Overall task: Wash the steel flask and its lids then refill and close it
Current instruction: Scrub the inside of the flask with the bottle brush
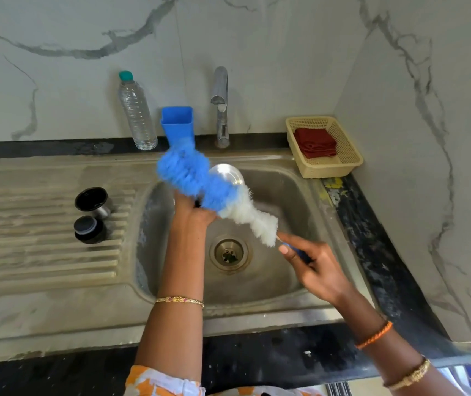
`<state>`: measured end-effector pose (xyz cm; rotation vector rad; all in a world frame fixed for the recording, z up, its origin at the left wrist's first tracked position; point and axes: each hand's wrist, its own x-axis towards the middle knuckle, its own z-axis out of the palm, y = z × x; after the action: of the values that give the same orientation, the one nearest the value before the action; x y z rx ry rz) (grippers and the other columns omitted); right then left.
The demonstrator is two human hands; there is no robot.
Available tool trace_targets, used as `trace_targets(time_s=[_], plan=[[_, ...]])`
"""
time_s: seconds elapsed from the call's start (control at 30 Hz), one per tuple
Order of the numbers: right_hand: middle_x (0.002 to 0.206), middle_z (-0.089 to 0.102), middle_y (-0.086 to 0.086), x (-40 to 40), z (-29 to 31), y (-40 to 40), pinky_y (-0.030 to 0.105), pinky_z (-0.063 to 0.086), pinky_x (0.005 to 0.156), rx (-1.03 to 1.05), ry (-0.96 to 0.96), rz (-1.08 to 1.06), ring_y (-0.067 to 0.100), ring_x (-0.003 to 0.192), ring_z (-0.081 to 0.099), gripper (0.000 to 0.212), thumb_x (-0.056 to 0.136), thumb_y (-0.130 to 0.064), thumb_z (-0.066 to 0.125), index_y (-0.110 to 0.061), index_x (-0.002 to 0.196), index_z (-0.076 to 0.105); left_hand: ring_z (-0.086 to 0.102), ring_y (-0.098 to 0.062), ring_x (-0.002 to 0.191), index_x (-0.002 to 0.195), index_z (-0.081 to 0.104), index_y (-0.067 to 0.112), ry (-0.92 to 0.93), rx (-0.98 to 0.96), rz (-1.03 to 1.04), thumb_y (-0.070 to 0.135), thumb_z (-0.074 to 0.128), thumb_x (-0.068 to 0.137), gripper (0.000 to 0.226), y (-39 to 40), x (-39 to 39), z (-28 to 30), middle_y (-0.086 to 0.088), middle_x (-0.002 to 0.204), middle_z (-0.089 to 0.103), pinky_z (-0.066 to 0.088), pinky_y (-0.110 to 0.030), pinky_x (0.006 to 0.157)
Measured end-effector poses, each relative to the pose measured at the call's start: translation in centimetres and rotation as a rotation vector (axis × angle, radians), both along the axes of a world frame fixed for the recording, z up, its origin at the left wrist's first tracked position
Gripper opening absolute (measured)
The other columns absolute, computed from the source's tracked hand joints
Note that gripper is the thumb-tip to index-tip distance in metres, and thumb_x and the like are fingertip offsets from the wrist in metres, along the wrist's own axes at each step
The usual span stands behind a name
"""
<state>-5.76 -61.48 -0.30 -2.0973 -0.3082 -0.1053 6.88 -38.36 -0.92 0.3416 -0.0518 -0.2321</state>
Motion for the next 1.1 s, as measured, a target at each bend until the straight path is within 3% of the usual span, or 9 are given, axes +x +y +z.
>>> trace_targets(time_s=[0.03,0.1,0.17,0.27,0.4,0.53,0.7,0.93,1.1], plan=[[0.091,0.069,-0.027,0.2,0.3,-0.1,0.005,0.043,0.074,0.047,0.030,-0.026,-0.009,0.075,0.064,0.036,0.090,-0.013,0.060,-0.043,0.108,0.058,0.062,-0.039,0.110,0.125,0.050,-0.004,0.150,0.227,0.027,0.033,0.055,0.084,0.055,-1.5,-0.9,2.2,-0.034,0.111,0.063,0.051,-0.054,0.092],[0.099,0.069,-0.022,0.9,0.9,0.2,0.009,0.047,0.083,0.120,0.061,-0.078,0.007,0.092,0.066,0.031,0.091,-0.019,0.058,-0.046,0.106,0.058,0.067,-0.036,0.086,0.107,0.060,0.006,0.422,0.049,-0.002,0.035,0.056,0.087,0.036,-1.3,-1.9,2.9,-0.022,0.085,0.072,0.058,-0.052,0.063],[0.103,0.070,-0.016,1.0,1.4,0.9,0.016,0.049,0.083,0.110,0.067,-0.078,0.009,0.092,0.066,0.030,0.091,-0.021,0.058,-0.043,0.111,0.057,0.069,-0.035,0.078,0.101,0.062,0.007,0.524,0.055,0.001,0.036,0.050,0.092,0.032,-2.0,-2.3,3.8,-0.020,0.082,0.072,0.058,-0.051,0.056],[0.102,0.073,0.005,0.1,1.1,1.6,0.020,0.051,0.074,0.067,0.081,-0.048,0.014,0.085,0.066,0.030,0.090,-0.024,0.058,-0.044,0.112,0.056,0.072,-0.034,0.069,0.097,0.065,0.008,0.529,0.111,-0.015,0.032,0.055,0.088,0.027,-2.5,-2.9,3.9,-0.017,0.082,0.073,0.057,-0.051,0.054],[0.114,0.064,-0.016,-0.3,0.1,0.7,0.013,0.047,0.092,0.129,0.188,-0.092,-0.009,0.105,0.058,0.029,0.089,-0.025,0.059,-0.051,0.102,0.057,0.068,-0.036,0.090,0.110,0.062,0.009,0.550,0.063,-0.020,0.036,0.054,0.090,0.035,-1.7,-2.6,3.7,-0.020,0.098,0.072,0.057,-0.055,0.072],[0.084,0.064,-0.031,1.2,1.6,0.8,0.006,0.040,0.078,0.100,0.204,-0.111,-0.014,0.081,0.058,0.025,0.093,-0.023,0.056,-0.038,0.113,0.063,0.064,-0.033,0.101,0.123,0.054,0.016,0.694,0.362,0.106,0.040,0.071,0.078,0.054,-2.2,-2.1,2.5,-0.015,0.111,0.066,0.055,-0.048,0.069],[0.090,0.073,0.008,0.4,2.7,1.5,0.018,0.046,0.073,-0.112,0.166,-0.125,0.018,0.082,0.065,0.030,0.095,-0.027,0.053,-0.030,0.123,0.061,0.065,-0.020,0.088,0.132,0.038,0.018,0.624,0.683,0.408,0.033,0.072,0.081,0.064,-3.0,-2.0,2.5,-0.009,0.113,0.063,0.055,-0.037,0.072],[0.049,0.053,-0.024,1.1,2.6,3.2,0.012,0.035,0.054,0.041,0.341,-0.139,-0.004,0.049,0.050,0.018,0.097,-0.027,0.050,-0.031,0.099,0.067,0.066,-0.019,0.091,0.125,0.047,0.029,0.329,0.828,0.415,0.045,0.060,0.089,0.042,-4.2,-2.7,2.7,-0.005,0.110,0.065,0.055,-0.033,0.075],[0.039,0.045,-0.030,3.4,3.3,2.2,0.010,0.027,0.046,0.095,0.410,-0.136,-0.012,0.040,0.045,0.022,0.100,-0.026,0.043,-0.028,0.094,0.064,0.069,-0.021,0.093,0.129,0.049,0.027,0.125,0.893,0.321,0.057,0.057,0.080,0.058,-3.8,-3.6,2.7,-0.008,0.110,0.068,0.058,-0.037,0.075]])
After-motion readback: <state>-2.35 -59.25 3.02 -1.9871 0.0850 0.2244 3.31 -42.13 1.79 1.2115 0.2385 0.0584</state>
